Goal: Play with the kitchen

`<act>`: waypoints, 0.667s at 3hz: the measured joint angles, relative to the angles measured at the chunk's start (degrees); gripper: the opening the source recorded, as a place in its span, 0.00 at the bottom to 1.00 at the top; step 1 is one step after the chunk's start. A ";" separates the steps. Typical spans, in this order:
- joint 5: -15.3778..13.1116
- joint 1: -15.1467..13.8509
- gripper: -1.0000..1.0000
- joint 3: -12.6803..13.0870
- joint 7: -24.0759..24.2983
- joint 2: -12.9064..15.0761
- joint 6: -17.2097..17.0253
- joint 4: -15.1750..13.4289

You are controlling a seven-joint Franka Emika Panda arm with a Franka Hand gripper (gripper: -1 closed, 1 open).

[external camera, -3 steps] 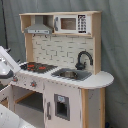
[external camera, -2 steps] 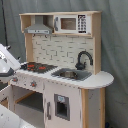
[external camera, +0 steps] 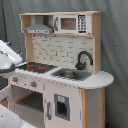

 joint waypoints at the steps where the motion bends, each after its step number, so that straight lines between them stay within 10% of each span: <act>1: 0.12 -0.07 1.00 -2.07 -6.01 0.09 2.85 1.43; 2: 0.45 -0.08 1.00 -4.20 -12.17 0.27 5.69 2.97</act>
